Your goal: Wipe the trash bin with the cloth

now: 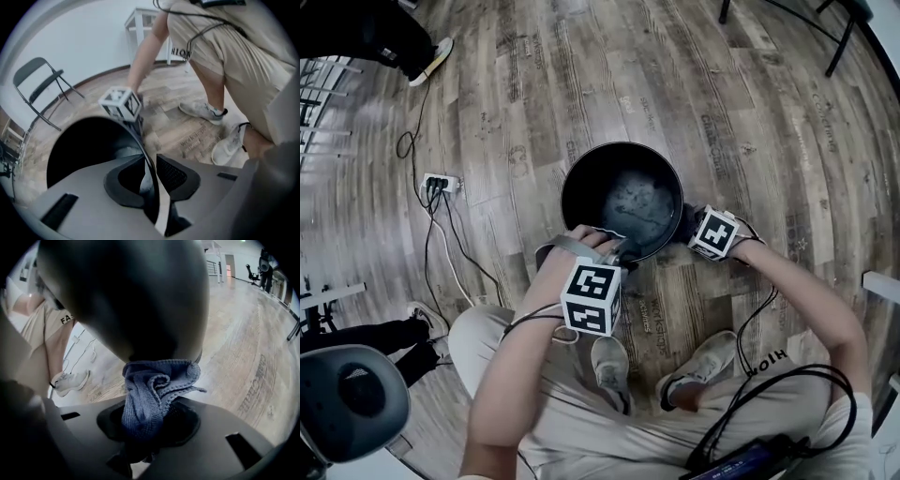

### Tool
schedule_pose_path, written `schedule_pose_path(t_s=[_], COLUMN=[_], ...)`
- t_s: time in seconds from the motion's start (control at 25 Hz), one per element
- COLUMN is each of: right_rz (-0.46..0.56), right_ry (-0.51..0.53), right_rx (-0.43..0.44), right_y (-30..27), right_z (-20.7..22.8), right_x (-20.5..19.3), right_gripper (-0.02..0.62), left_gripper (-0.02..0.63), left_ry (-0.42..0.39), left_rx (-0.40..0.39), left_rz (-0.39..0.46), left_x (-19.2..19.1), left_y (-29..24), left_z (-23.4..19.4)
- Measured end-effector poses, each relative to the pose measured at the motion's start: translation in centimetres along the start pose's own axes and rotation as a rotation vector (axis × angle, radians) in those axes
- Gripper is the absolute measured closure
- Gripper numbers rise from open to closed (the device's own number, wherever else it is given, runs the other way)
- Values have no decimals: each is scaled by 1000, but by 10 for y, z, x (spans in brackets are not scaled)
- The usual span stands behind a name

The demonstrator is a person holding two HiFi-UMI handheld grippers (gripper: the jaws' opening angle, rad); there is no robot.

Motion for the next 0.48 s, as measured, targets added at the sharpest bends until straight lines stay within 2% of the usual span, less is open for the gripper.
schedule_pose_path(t_s=[0.08,0.16,0.28,0.36,0.48], right_rz=[-19,-34,-19,5,31], right_ry=[35,62,97,137,207], right_rx=[39,65,69,47,3], right_y=[21,45,81,105,137], right_z=[-12,-21,-29,-33,-40], right_x=[1,4,20,33,52], right_gripper=[480,480,480,480,480], left_gripper=[515,493,480,481,482], left_ry=[14,85,137,131,141], left_rx=[-48,-54,10,63,103], left_rz=[-51,17,115,104,65], left_x=[-13,-3,20,26,28], left_y=[1,8,16,10,0], left_z=[7,2,-13,-19,-21])
Point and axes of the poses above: the fingertips, and each gripper's own axes: y backward along the fingers, z to its right, x out of its top, the point moved 5 cm from there along y, backward along the fingers, and after that the axes turned 9 degrees about x, right-handed, at the moved point
